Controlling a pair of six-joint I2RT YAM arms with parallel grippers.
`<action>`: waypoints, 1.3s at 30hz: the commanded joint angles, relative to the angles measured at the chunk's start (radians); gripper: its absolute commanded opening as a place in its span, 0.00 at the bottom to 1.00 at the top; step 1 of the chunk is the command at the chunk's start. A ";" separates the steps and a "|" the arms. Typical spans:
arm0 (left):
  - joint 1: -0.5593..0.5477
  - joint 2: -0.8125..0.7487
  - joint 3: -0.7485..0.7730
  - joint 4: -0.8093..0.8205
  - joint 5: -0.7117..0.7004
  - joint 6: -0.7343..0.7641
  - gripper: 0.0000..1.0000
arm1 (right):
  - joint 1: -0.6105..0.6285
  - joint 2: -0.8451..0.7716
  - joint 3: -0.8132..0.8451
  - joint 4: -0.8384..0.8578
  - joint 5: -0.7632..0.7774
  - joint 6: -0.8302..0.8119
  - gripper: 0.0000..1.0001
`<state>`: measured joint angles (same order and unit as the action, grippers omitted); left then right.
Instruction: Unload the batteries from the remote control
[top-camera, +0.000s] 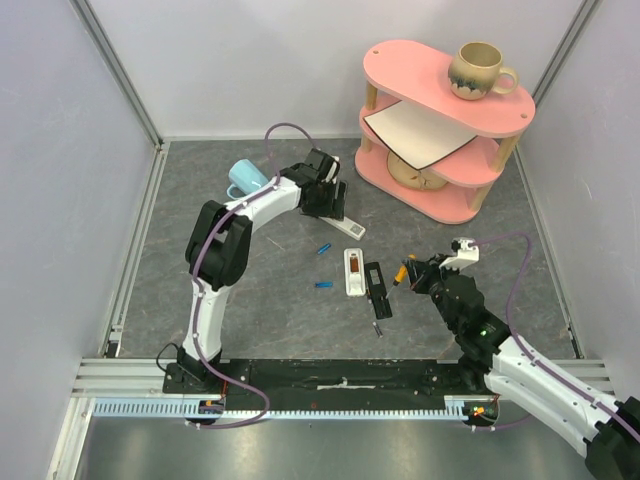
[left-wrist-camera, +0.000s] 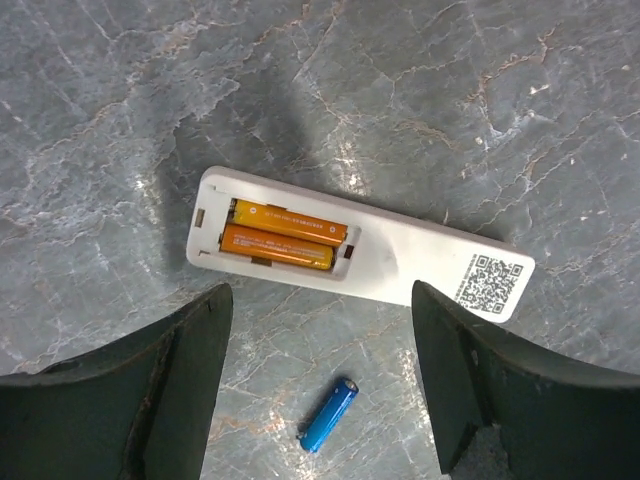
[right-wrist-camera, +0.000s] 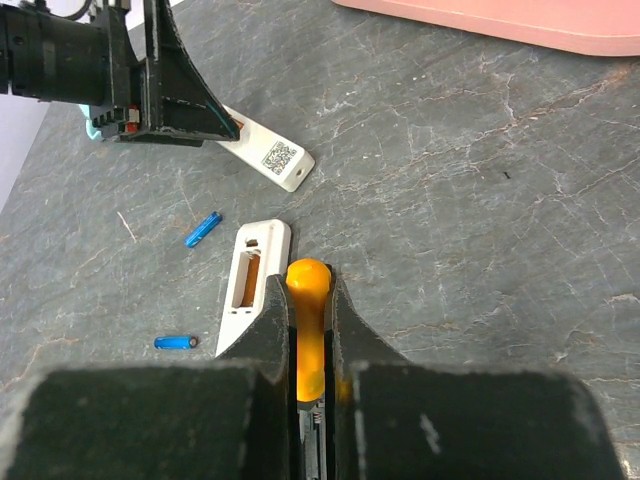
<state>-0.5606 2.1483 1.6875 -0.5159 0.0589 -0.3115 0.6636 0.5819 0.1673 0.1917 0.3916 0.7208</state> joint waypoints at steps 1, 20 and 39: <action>-0.010 0.048 0.113 -0.065 0.065 0.025 0.79 | 0.001 -0.019 0.044 -0.012 0.032 -0.014 0.00; -0.110 0.255 0.345 -0.222 -0.166 0.074 0.72 | -0.004 -0.056 0.055 -0.047 0.044 -0.024 0.00; -0.134 -0.199 0.099 -0.089 -0.134 0.138 0.02 | -0.005 -0.109 0.106 -0.101 0.013 -0.034 0.00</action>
<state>-0.6918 2.2726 1.9266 -0.6853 -0.0998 -0.2169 0.6624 0.4927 0.2230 0.0925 0.4053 0.6979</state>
